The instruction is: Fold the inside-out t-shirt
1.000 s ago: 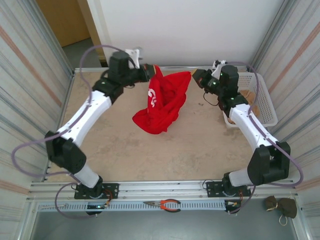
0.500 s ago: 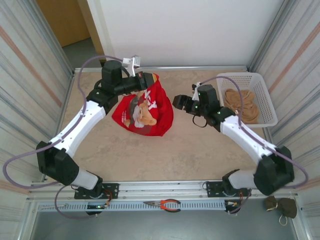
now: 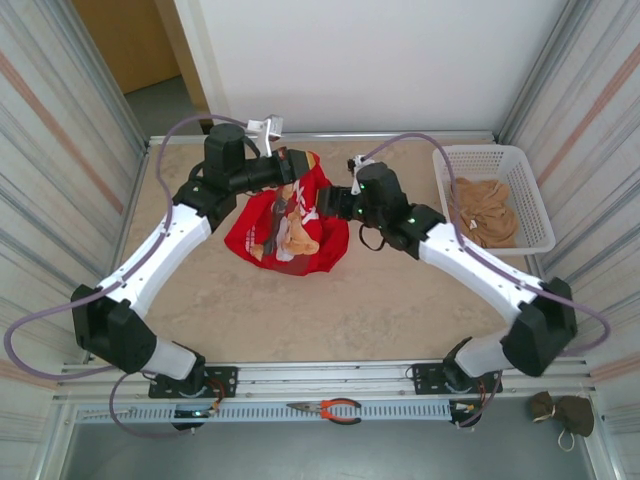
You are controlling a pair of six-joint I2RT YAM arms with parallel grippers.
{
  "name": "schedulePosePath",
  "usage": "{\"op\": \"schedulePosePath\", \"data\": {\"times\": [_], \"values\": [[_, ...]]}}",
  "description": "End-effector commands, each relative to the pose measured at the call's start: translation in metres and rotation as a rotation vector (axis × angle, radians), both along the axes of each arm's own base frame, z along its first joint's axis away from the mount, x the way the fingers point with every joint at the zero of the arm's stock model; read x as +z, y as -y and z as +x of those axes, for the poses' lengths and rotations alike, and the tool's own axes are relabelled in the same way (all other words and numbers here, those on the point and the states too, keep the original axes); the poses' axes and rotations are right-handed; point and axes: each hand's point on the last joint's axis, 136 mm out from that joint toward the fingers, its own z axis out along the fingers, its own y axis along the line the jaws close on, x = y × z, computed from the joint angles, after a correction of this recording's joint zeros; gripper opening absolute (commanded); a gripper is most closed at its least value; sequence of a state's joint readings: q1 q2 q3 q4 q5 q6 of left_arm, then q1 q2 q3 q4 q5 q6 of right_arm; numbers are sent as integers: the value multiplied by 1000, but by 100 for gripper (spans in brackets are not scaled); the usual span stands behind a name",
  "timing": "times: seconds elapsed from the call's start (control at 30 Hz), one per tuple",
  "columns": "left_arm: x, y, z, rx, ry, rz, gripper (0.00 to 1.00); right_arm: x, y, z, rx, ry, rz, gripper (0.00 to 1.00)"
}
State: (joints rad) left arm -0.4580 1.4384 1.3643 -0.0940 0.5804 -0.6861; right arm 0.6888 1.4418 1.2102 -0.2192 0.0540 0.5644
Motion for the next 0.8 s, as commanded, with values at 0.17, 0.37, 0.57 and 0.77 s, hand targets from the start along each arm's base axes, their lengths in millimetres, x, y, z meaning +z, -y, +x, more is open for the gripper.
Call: {"op": "schedulePosePath", "data": {"times": [0.17, 0.37, 0.57, 0.77], "values": [[51, -71, 37, 117, 90, -23, 0, 101, 68, 60, -49, 70, 189, 0], [131, -122, 59, 213, 218, -100, 0, 255, 58, 15, 137, 299, 354, 0], [197, -124, 48, 217, 341, -158, 0, 286, 47, -16, 231, 341, 519, 0], [206, -111, 60, 180, 326, -176, 0, 251, 38, -25, 251, 245, 688, 0]]}}
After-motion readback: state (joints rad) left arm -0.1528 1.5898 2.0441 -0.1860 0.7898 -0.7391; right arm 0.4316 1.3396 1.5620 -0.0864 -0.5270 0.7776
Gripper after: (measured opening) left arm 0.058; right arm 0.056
